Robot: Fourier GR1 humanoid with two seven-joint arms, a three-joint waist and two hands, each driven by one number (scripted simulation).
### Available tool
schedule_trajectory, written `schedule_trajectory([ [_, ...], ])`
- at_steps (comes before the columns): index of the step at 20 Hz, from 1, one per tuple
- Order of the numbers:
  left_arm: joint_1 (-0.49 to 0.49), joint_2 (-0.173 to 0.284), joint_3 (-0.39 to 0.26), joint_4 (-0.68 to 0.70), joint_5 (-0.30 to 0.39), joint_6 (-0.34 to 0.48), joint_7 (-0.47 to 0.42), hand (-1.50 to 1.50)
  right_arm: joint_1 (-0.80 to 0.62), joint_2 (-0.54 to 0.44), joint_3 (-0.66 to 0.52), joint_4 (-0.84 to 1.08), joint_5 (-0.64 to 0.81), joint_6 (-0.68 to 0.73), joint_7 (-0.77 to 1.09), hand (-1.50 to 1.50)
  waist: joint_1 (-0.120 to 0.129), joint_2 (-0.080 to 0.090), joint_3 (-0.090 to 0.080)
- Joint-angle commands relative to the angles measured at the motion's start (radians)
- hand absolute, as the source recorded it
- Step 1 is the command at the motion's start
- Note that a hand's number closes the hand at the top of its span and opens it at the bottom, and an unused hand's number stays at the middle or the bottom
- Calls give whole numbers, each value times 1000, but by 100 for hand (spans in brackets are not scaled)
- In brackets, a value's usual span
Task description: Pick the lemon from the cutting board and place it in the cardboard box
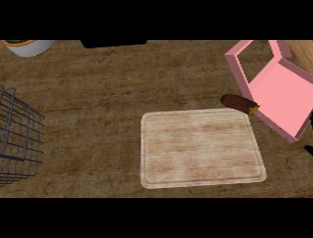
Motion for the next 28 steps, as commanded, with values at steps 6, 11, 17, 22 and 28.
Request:
schedule_trajectory([
  [6, 10, -50, -30, 51, 4, -15, -43, 0, 27, -244, -408, 347, -225, -150, -378, 150, 42, 11, -9],
  [11, -16, -80, -54, 72, -19, -2, -81, 0, 2, -300, -504, 485, -306, -106, -671, 150, 80, 9, -12],
  [17, -44, -101, -94, 45, -63, 5, -34, 0, -152, -317, -447, 599, -271, 35, -700, 150, 117, 9, -13],
  [22, -113, -86, -62, 137, -51, -15, -62, 0, -276, -209, -408, 590, -294, 93, -585, 150, 116, 13, -15],
  [28, -71, -109, -86, 65, -75, -10, -36, 0, -436, -155, -360, 628, -269, 148, -416, 150, 128, 12, -15],
])
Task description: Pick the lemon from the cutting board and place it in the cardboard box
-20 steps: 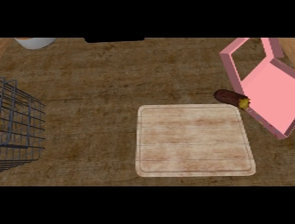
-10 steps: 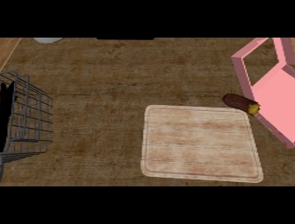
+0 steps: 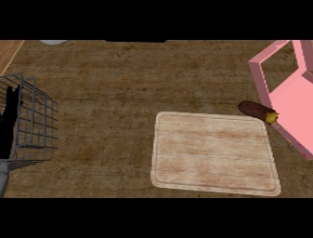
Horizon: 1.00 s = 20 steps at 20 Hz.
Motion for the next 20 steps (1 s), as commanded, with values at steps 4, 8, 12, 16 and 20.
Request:
schedule_trajectory([
  [4, 15, -12, 24, 77, 2, -8, -65, 0, -172, 80, 46, 59, 25, 112, 139, 150, -6, 4, -4],
  [8, -35, -29, -8, 44, -20, -10, 34, 0, -285, 183, 80, 94, 66, 63, 232, 150, 1, 6, -4],
  [12, -47, -4, 4, 39, -12, -40, 34, 0, -330, 253, 96, 188, 117, -47, 241, 150, 19, 14, -2],
  [16, -35, -11, 33, 82, 9, -44, -21, 0, -342, 309, 133, 212, 175, -138, 272, 150, 7, 12, -3],
  [20, -47, -16, 23, 96, -13, -38, -35, 0, -395, 323, 105, 308, 161, -100, 381, -150, 14, 16, -3],
])
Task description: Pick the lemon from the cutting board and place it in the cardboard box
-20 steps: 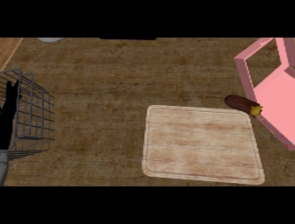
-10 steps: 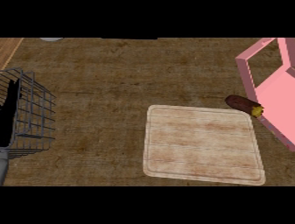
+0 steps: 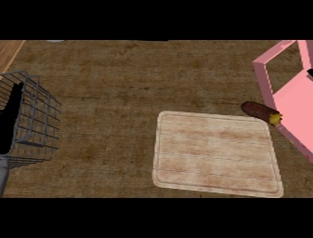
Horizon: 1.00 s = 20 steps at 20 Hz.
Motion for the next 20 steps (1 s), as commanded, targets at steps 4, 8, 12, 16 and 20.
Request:
schedule_trajectory([
  [4, 2, -18, -14, -3, -9, -4, 11, 0, 6, 86, -24, 114, -7, -22, 43, -150, 18, 14, -1],
  [8, 24, -5, 22, 27, 22, -28, -45, 0, -45, 84, -56, 104, -35, -1, 44, -150, 11, 8, -3],
  [12, 6, -27, -19, -40, -21, 0, 21, 0, -6, 49, -126, 95, -101, -7, -81, -150, 13, 12, 0],
  [16, 21, -27, -10, -31, -23, 2, -2, 0, -22, 24, -195, 96, -165, 3, -98, -150, 8, 9, -1],
  [20, 18, -41, -19, -34, -27, 4, 20, 0, -6, -33, -286, 118, -255, 70, -111, -150, 6, 10, 0],
])
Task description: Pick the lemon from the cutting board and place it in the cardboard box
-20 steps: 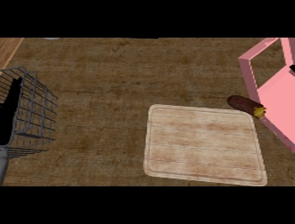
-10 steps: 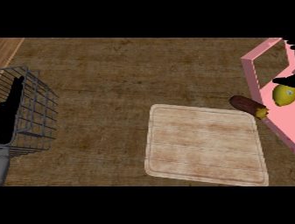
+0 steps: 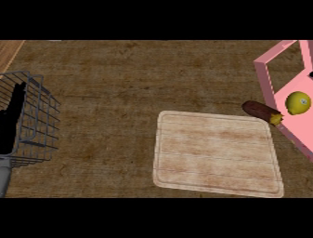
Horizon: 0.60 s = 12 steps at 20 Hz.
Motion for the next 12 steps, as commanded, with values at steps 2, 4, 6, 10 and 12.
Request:
schedule_trajectory([
  [2, 17, -6, 11, -2, 7, 0, -5, 0, 36, -95, -85, 17, -82, 98, -35, -150, -2, 2, -3],
  [4, 34, 4, 10, -13, 6, -11, -22, 0, 38, -138, -108, 27, -104, 153, -20, -150, 4, 3, -2],
  [6, 2, 13, 26, 33, 7, -12, -8, 0, 70, -178, -135, 33, -130, 196, -43, -150, -6, 7, -2],
  [10, 23, -10, 10, 12, -10, 11, -32, 0, 104, -287, -156, 49, -146, 253, -3, -150, 1, 10, 0],
  [12, 4, 15, 27, -2, 26, -35, -4, 0, 162, -320, -170, 56, -157, 281, -41, -150, -1, 12, 3],
])
